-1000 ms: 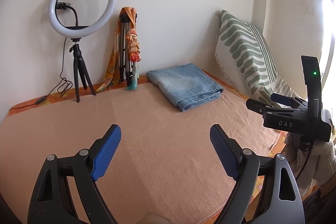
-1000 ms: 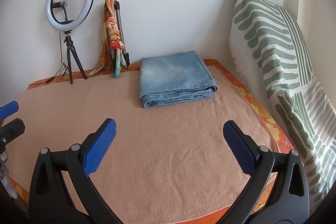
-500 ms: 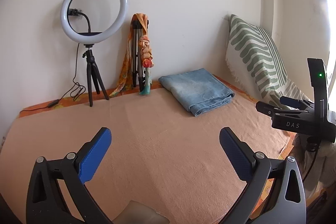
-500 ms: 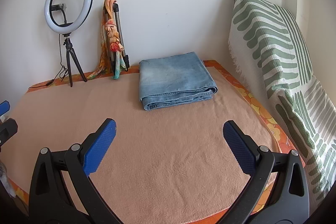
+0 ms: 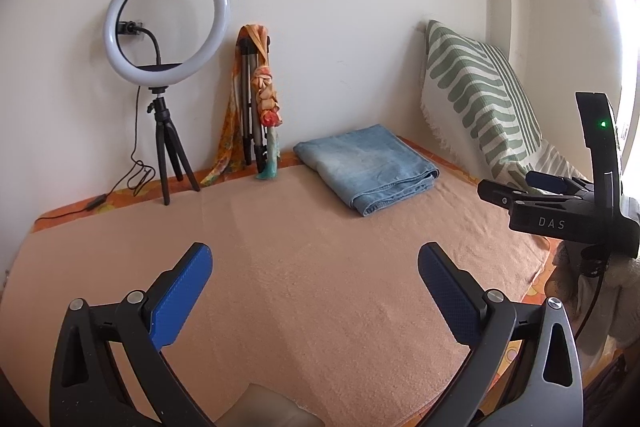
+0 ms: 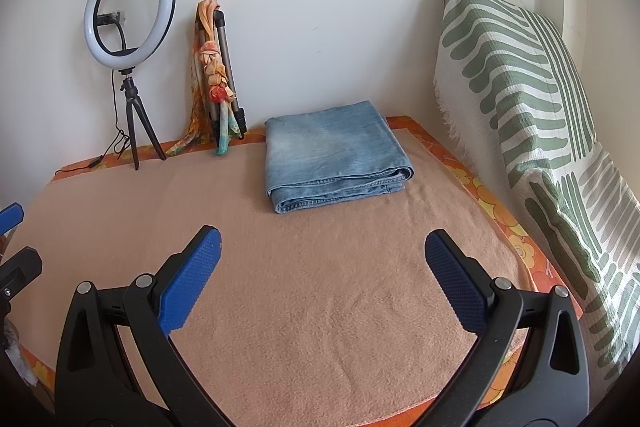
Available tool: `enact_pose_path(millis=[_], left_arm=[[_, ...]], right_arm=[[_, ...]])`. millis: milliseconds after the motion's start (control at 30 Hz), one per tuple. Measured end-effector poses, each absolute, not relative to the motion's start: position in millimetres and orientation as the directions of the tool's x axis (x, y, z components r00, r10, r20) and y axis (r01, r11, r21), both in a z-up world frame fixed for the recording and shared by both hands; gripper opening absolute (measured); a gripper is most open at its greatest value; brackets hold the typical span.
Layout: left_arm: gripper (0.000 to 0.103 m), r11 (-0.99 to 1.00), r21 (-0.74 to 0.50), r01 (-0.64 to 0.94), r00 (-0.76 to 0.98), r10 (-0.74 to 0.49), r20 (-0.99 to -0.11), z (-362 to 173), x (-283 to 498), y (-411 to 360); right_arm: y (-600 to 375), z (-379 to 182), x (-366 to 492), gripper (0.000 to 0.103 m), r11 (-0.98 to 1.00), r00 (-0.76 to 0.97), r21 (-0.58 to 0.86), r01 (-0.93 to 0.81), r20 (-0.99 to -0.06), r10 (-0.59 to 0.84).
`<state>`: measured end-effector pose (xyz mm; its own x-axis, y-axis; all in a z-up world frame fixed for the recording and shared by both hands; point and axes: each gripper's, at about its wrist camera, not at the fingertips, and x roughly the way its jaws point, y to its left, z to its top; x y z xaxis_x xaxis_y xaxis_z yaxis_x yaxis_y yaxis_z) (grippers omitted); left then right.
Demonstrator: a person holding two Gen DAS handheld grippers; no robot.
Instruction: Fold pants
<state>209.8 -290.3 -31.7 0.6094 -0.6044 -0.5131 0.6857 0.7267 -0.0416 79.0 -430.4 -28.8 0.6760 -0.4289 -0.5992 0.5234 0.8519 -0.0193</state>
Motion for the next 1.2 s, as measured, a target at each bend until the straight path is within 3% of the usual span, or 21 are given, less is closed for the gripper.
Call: enact_pose_path(millis=[1200], left_arm=[[0.102, 0.718, -0.021, 0.696, 0.609, -0.606, -0.511, -29.4, 201.8, -296.9]], right_arm=[[-427.3, -33.0, 84.6, 0.103, 0.859, 0.678, -0.009, 0.513, -0.609, -0.411]])
